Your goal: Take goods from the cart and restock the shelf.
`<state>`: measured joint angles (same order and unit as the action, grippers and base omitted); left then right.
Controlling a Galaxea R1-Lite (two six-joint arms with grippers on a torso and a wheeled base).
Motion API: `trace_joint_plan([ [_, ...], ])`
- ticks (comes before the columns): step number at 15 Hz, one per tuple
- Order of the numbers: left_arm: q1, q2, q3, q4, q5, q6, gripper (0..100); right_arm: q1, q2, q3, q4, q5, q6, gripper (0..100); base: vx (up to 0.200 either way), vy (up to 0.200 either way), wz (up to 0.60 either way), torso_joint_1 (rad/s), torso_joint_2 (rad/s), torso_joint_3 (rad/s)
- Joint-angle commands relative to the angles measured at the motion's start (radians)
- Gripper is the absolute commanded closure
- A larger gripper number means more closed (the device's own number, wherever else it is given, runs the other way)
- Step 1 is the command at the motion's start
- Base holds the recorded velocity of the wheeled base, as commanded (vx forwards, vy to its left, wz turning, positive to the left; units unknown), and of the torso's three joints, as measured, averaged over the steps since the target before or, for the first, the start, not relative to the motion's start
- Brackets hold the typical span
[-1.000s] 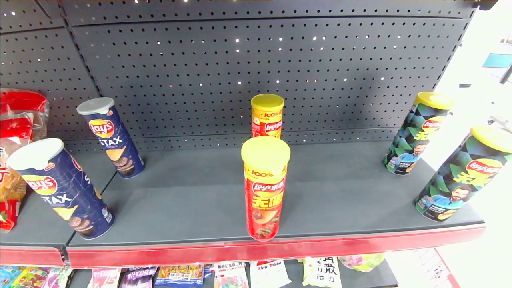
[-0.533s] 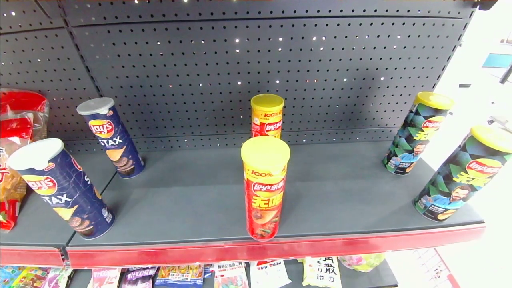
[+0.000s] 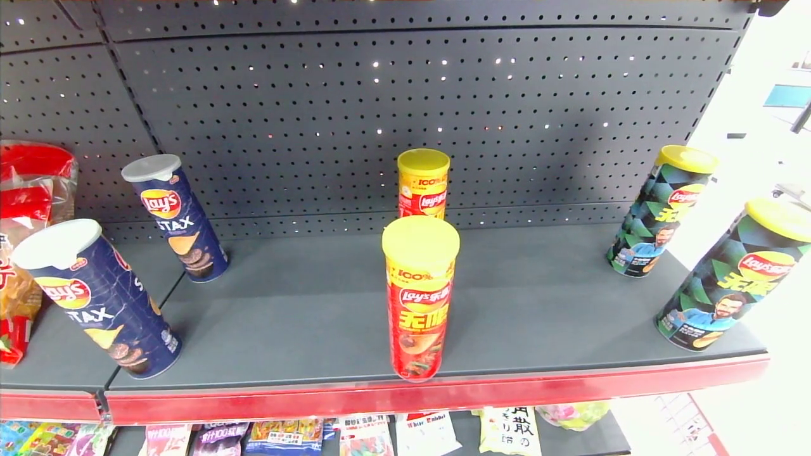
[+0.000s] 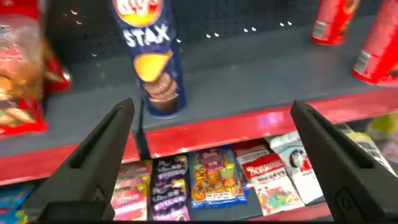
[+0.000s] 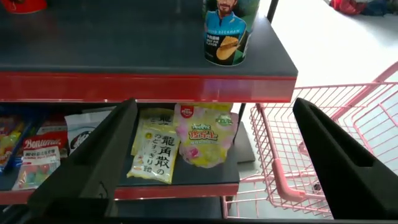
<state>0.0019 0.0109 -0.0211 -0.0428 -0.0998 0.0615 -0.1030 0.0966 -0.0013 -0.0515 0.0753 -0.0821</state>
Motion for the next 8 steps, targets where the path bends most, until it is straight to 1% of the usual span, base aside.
trace_joint_plan([
  [1, -0.002, -0.011, 0.021, -0.003, 0.098, -0.020, 0, 0.000, 0.003, 0.001, 0.002, 0.000, 0.002, 0, 0.000, 0.000, 0.00, 0.000, 0.00, 0.000],
  [2, 0.000, -0.011, 0.021, -0.003, 0.137, -0.023, 0, 0.000, 0.003, 0.001, 0.010, 0.000, 0.005, 0, 0.000, 0.000, 0.00, 0.000, 0.00, 0.000],
  [3, -0.002, -0.011, 0.021, -0.006, 0.172, -0.025, 0, 0.000, 0.003, 0.001, 0.048, -0.022, 0.038, 0, 0.000, 0.000, 0.00, 0.000, 0.00, 0.000],
  [4, -0.002, -0.011, 0.021, -0.006, 0.190, -0.025, 0, 0.000, 0.003, 0.001, 0.050, -0.042, 0.074, 0, 0.000, 0.000, 0.00, 0.000, 0.00, 0.000],
  [5, -0.002, -0.011, 0.021, -0.006, 0.184, -0.029, 0, 0.000, 0.003, 0.001, 0.050, -0.042, 0.082, 0, 0.000, 0.000, 0.00, 0.000, 0.00, 0.000],
  [6, -0.002, -0.011, 0.021, 0.015, 0.081, -0.032, 0, 0.002, 0.003, 0.001, 0.050, -0.043, 0.073, 0, 0.000, 0.000, 0.00, 0.000, 0.00, 0.000],
  [7, -0.002, -0.011, 0.020, 0.046, 0.026, -0.031, 0, 0.000, 0.003, 0.001, 0.050, -0.043, 0.064, 0, 0.000, 0.000, 0.00, 0.000, 0.00, 0.000],
  [8, -0.002, -0.011, 0.018, 0.054, 0.043, -0.040, 0, 0.000, 0.003, 0.001, 0.048, -0.042, 0.053, 0, 0.000, 0.000, 0.00, 0.000, 0.00, 0.000],
])
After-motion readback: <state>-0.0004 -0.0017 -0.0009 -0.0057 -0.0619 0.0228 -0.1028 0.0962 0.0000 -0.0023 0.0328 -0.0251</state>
